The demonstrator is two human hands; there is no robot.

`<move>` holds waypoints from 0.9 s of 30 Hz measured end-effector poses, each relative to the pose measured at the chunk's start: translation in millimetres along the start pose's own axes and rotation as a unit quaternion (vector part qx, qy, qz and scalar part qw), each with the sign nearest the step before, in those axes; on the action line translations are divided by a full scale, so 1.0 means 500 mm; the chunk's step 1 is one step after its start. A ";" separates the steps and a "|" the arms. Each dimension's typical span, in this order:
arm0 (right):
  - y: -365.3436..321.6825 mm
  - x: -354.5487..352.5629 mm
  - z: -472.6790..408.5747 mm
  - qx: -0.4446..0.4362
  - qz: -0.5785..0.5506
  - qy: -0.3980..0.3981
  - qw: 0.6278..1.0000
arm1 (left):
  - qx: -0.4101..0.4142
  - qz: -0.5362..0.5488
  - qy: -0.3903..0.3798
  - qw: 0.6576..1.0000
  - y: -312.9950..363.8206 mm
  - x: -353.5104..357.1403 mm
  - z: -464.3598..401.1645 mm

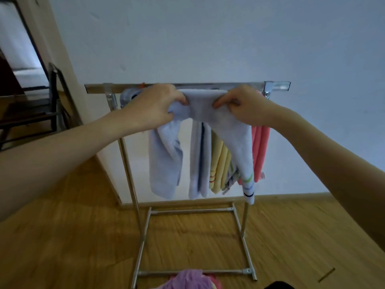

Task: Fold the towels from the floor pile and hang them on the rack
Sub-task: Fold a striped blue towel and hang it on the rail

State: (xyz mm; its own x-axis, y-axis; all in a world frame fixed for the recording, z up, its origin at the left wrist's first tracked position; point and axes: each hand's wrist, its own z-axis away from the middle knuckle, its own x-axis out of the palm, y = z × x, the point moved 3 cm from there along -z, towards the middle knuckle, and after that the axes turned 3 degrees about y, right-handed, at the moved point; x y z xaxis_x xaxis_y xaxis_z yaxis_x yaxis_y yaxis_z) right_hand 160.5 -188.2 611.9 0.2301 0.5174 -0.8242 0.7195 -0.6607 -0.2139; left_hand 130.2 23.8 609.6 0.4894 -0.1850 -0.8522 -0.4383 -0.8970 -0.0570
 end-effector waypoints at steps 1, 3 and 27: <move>0.002 -0.005 -0.016 0.005 0.011 0.022 1.000 | 0.006 -0.012 0.024 1.000 -0.001 -0.005 -0.019; 0.012 -0.001 -0.046 0.018 0.046 0.047 0.998 | 0.028 -0.050 0.055 0.997 0.000 -0.009 -0.050; 0.125 0.298 -0.009 0.005 0.113 0.196 0.974 | -0.001 -0.084 0.180 0.980 -0.015 0.242 -0.080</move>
State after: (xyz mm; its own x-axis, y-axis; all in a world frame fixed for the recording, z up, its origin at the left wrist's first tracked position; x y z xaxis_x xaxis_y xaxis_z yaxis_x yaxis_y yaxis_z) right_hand 242.5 -149.9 477.9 0.6154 0.5244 -0.5885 0.6151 -0.7863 -0.0575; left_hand 222.9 -7.9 527.7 0.7891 -0.1637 -0.5920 -0.3278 -0.9274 -0.1804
